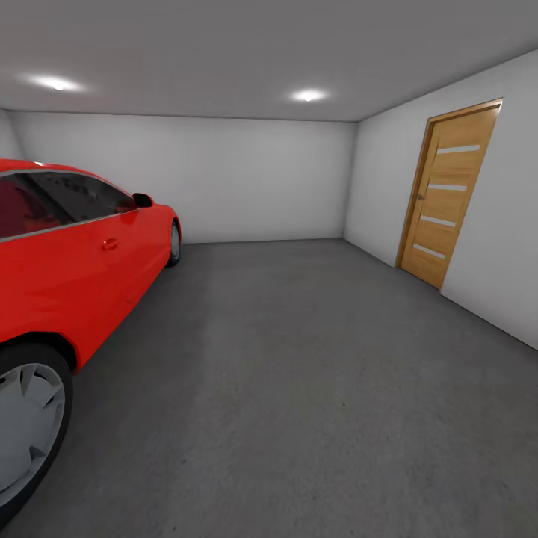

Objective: Move the two storage containers from the living room to the garage. In the garage, place one container on the floor and stack the other container on top of it (either order is fine).

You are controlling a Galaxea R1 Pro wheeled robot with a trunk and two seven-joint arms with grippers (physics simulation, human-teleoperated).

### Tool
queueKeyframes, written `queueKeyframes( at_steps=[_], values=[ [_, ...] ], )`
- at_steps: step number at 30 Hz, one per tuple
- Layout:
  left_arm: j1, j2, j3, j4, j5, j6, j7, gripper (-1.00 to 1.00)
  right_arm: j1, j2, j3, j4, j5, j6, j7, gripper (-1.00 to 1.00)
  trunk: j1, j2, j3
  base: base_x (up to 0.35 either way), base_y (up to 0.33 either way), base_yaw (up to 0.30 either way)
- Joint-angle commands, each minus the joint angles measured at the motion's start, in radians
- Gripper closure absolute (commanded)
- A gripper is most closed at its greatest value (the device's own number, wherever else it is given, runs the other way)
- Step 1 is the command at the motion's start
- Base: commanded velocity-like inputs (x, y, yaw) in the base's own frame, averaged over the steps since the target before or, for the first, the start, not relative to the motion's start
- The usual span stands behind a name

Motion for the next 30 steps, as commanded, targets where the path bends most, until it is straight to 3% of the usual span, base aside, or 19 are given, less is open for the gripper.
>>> queueKeyframes(
  at_steps=[1,6,11,16,18,21,30],
  values=[
    [0.001,0.000,0.000,-0.025,0.000,0.021,0.000,-1.00,-0.001,-0.001,0.000,-0.019,0.003,-0.002,0.001,-1.00,0.000,0.000,-0.001,0.000,0.000,0.000],
    [0.001,0.002,0.000,-0.199,-0.003,0.117,0.003,-1.00,-0.004,-0.007,-0.001,-0.172,0.061,0.009,0.001,-1.00,0.000,0.000,-0.001,0.000,0.000,0.000],
    [-0.003,0.003,0.000,-0.297,-0.004,0.158,0.005,-1.00,-0.052,-0.021,-0.002,-0.242,0.095,0.114,0.002,-1.00,0.000,0.000,-0.001,0.000,0.000,0.000],
    [-0.044,0.008,0.000,-0.333,-0.005,0.195,0.005,-1.00,-0.097,-0.093,-0.007,-0.255,0.096,0.182,0.011,-1.00,0.000,0.000,-0.001,0.000,0.000,0.000],
    [-0.065,0.012,0.001,-0.335,-0.005,0.195,0.004,-1.00,-0.103,-0.114,-0.008,-0.254,0.095,0.127,0.002,-1.00,0.000,0.000,-0.001,0.000,0.000,0.000],
    [-0.070,0.013,0.002,-0.330,-0.005,0.186,0.003,-1.00,-0.104,-0.118,-0.007,-0.237,0.093,0.065,0.001,-1.00,0.000,0.000,-0.001,0.000,0.000,0.000],
    [-0.071,0.012,0.002,-0.319,-0.009,0.167,0.005,-1.00,-0.104,-0.116,-0.005,-0.207,0.092,0.045,0.000,-1.00,0.000,0.000,-0.001,0.265,0.000,0.000]
  ],
)
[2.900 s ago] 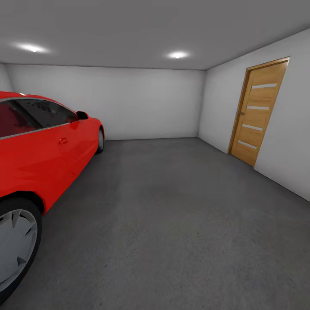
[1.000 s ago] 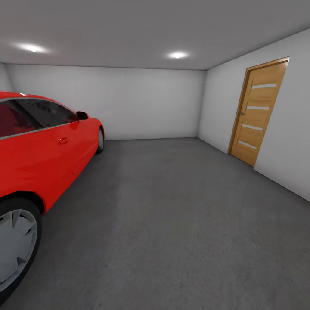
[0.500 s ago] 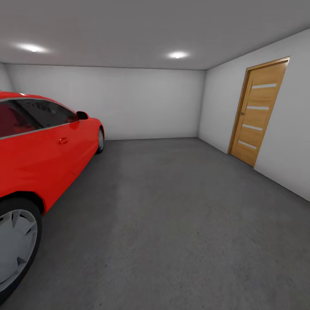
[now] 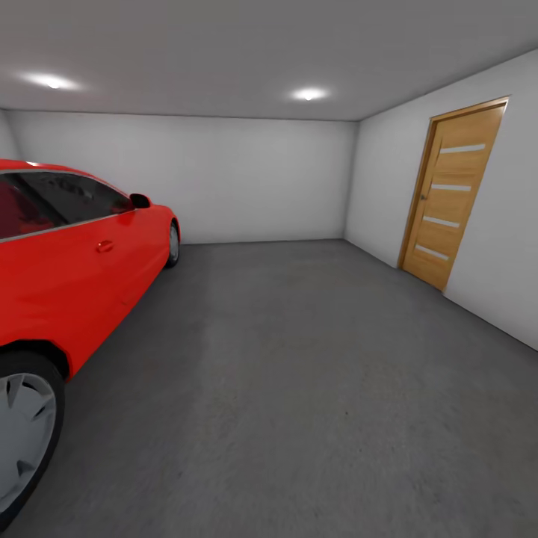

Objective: Move the two storage containers from the living room to the garage. In the garage, place one container on the floor and stack the other container on top of it (either order is fine).

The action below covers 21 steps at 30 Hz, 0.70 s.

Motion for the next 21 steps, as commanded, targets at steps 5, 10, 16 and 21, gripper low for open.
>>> queueKeyframes(
  at_steps=[5,10,16,21],
  values=[
    [0.000,-0.001,0.000,0.002,-0.001,0.006,0.000,-1.00,-0.001,0.001,-0.001,0.003,0.010,-0.002,0.000,-1.00,0.001,-0.001,-0.001,0.326,0.000,0.000],
    [0.000,-0.002,0.000,0.002,-0.001,0.006,0.000,-1.00,-0.001,0.001,-0.001,0.004,0.010,-0.002,0.000,-1.00,0.001,-0.001,-0.001,0.327,0.000,0.000],
    [0.000,-0.002,0.000,0.002,-0.001,0.006,0.000,-1.00,-0.001,0.001,-0.001,0.004,0.010,-0.002,0.000,-1.00,0.001,-0.001,-0.001,0.327,0.000,0.000],
    [0.000,-0.002,0.000,0.002,-0.001,0.006,0.000,-1.00,-0.001,0.001,-0.001,0.005,0.011,-0.003,0.000,-1.00,0.001,-0.001,-0.001,0.327,0.000,0.000]
  ],
)
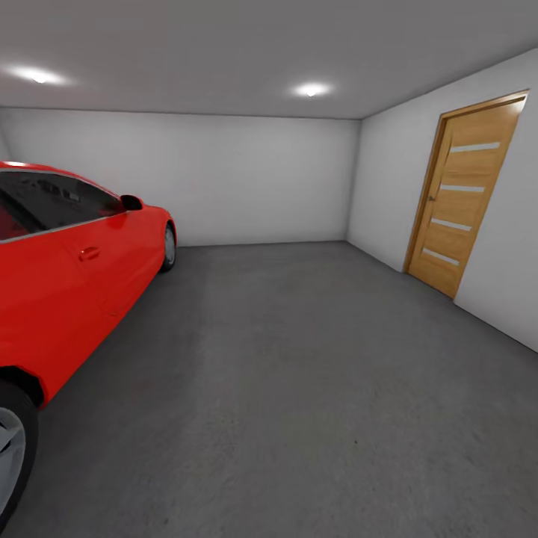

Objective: Move the two storage containers from the living room to the garage. In the garage, place one container on the floor and stack the other container on top of it (either order is fine).

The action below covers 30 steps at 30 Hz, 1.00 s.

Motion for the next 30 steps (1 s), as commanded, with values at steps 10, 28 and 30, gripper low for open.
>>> queueKeyframes(
  at_steps=[10,28,30],
  values=[
    [0.000,-0.001,0.000,-0.001,-0.001,0.005,0.000,-1.00,-0.001,0.000,0.000,0.001,0.010,-0.002,0.000,-1.00,0.001,0.000,-0.001,0.328,0.000,0.000],
    [0.000,-0.002,0.000,0.000,-0.001,0.004,0.000,-1.00,-0.001,0.000,-0.001,0.002,0.009,-0.002,0.000,-1.00,0.001,0.000,-0.001,0.328,0.000,-0.244],
    [0.000,-0.001,0.000,0.000,-0.001,0.004,0.000,-1.00,-0.001,0.000,-0.001,0.002,0.008,-0.002,0.000,-1.00,0.001,0.000,-0.001,0.327,0.000,-0.276]
  ],
)
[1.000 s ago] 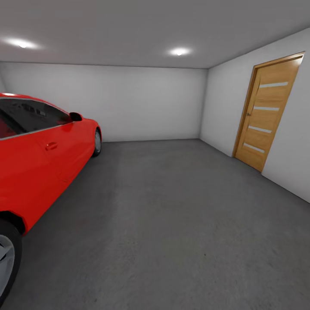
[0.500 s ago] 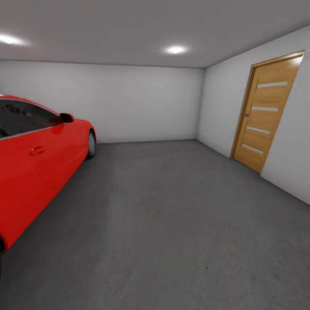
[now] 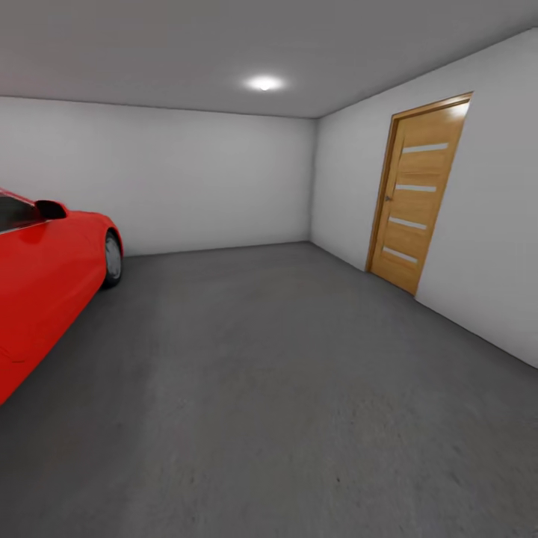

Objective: Move the two storage containers from the living room to the garage. In the garage, place one container on the floor and stack the other container on top of it (either order is fine).

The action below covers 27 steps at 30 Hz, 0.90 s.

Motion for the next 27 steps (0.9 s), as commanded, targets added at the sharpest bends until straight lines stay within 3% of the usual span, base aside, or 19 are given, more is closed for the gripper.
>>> queueKeyframes(
  at_steps=[1,14,27],
  values=[
    [0.000,0.000,0.000,-0.002,-0.001,0.006,0.000,-1.00,-0.001,0.000,0.000,0.001,0.009,-0.002,0.000,-1.00,0.001,-0.001,-0.001,0.327,0.000,-0.268],
    [0.000,0.001,0.000,-0.002,-0.001,0.007,-0.001,-1.00,-0.001,0.000,-0.001,0.001,0.010,-0.002,0.000,-1.00,0.001,-0.001,-0.001,0.327,0.015,-0.255],
    [0.000,0.003,0.000,-0.002,-0.001,0.007,-0.001,-1.00,-0.001,0.000,-0.001,0.001,0.009,-0.002,0.000,-1.00,0.001,-0.001,-0.001,0.321,0.148,-0.245]
  ],
)
